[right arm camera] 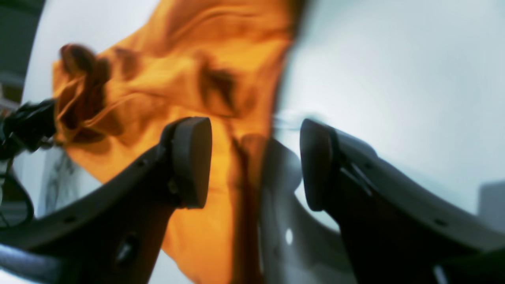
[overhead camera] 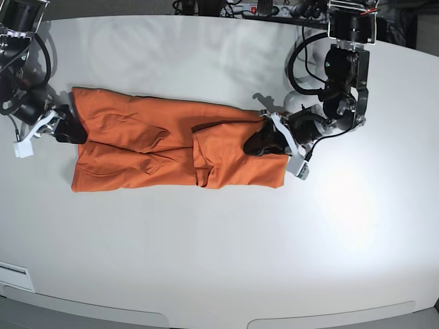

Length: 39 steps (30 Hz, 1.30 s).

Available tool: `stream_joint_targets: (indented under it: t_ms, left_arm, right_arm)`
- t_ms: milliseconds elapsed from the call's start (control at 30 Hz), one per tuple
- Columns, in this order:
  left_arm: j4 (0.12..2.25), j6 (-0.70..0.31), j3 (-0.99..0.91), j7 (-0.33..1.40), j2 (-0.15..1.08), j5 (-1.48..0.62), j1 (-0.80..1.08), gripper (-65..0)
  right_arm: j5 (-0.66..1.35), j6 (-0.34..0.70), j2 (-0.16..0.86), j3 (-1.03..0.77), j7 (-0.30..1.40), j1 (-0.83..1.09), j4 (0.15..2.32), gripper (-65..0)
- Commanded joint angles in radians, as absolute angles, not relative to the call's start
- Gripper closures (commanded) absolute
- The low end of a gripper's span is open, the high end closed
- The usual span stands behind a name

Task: Fold the T-shirt properly

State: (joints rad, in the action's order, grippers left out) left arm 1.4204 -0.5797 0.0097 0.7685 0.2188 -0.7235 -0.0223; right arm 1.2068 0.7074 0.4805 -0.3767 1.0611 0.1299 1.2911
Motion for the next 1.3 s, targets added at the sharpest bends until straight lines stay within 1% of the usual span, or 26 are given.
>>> stream_joint_targets:
  t_ms: [0,133,433,700,800,933,1000,1100,1133,1167,1200,1267]
  left_arm:
    - [1.419,-0.545,0.006,0.838,0.233,-0.656,-0.020,0.0]
    - [1.419,-0.545,0.006,0.838,0.233,-0.657,-0.026,0.0]
    - [1.419,-0.545,0.006,0.838,0.233,-0.664,-0.028,0.0]
    - [1.419,-0.545,0.006,0.838,0.233,-0.664,-0.028,0.0]
    - [1.419,-0.545,0.006,0.838,0.233,-0.664,-0.028,0.0]
    - [1.419,-0.546,0.006,0.839,0.233,-0.686,-0.028,0.0]
    - [1.419,-0.546,0.006,0.838,0.233,-0.702,-0.028,0.0]
    - [1.419,-0.546,0.006,0.839,0.233,-0.711,-0.028,0.0]
    - [1.419,-0.546,0.006,0.839,0.233,-0.711,-0.028,0.0]
    - [1.419,-0.546,0.006,0.839,0.233,-0.712,-0.028,0.0]
    - [1.419,-0.546,0.006,0.839,0.233,-0.711,-0.028,0.0]
    - [1.419,-0.546,0.006,0.839,0.233,-0.712,-0.028,0.0]
  right_arm:
    - [1.174,0.698,0.493,-0.344,1.092,0.132,1.298,-37.7]
    - [1.167,0.698,0.485,-0.272,1.058,0.116,1.298,-37.6]
    - [1.109,0.698,0.418,-0.271,1.057,0.038,1.298,-37.6]
    - [1.033,0.698,0.415,-0.271,0.935,0.030,1.298,-37.5]
    - [0.989,0.686,0.414,-0.271,0.899,0.030,1.299,-37.5]
    - [0.932,0.645,0.409,-0.271,0.862,0.030,1.299,-37.5]
    - [0.904,0.622,0.399,-0.271,0.849,0.028,1.299,-37.5]
    - [0.881,0.617,0.370,-0.271,0.850,0.023,1.299,-36.7]
    - [0.882,0.617,0.359,-0.271,0.852,0.022,1.299,-33.3]
    - [0.881,0.619,0.347,-0.271,0.854,0.022,1.299,-27.7]
    - [0.881,0.621,0.338,-0.271,0.857,0.023,1.298,-20.0]
    - [0.881,0.623,0.323,-0.271,0.861,0.023,1.299,-2.1]
